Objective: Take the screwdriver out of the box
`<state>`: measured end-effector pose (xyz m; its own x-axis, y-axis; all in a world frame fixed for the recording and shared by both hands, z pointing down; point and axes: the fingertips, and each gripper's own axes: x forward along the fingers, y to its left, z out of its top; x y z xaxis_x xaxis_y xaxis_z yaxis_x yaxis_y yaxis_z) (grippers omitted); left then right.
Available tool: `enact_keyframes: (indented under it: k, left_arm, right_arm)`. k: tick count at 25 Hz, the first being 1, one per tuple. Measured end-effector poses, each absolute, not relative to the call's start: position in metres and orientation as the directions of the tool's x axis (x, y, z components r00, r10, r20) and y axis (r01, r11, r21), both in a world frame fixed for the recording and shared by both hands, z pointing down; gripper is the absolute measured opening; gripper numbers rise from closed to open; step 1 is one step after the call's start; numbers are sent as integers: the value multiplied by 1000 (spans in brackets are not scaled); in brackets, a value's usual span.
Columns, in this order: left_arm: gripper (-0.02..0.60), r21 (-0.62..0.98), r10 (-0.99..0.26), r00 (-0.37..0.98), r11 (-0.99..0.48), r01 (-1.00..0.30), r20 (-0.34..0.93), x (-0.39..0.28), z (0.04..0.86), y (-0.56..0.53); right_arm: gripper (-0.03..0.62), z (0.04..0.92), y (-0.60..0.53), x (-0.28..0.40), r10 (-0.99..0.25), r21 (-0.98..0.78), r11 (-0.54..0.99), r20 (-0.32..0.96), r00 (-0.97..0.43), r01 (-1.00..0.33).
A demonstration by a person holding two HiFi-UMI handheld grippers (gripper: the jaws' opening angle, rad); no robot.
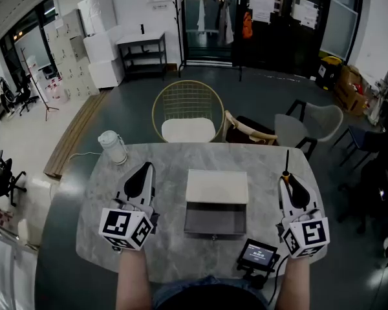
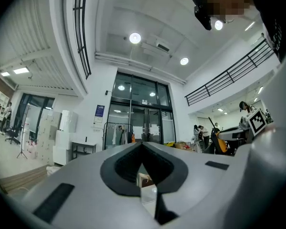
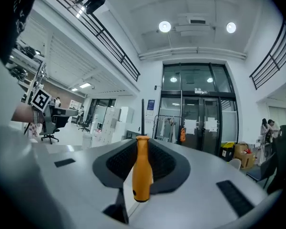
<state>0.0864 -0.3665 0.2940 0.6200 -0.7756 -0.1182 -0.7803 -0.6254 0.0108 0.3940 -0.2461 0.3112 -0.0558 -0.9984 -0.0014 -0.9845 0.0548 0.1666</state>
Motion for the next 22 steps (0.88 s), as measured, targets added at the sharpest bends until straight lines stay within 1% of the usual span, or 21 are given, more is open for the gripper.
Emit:
enact_keyframes:
  k: [22]
  left_arm:
    - [12, 6, -761, 646, -647, -762, -67, 82, 305, -375]
  right_arm:
    - [89, 311, -253, 385, -998, 150, 55, 31, -51, -987]
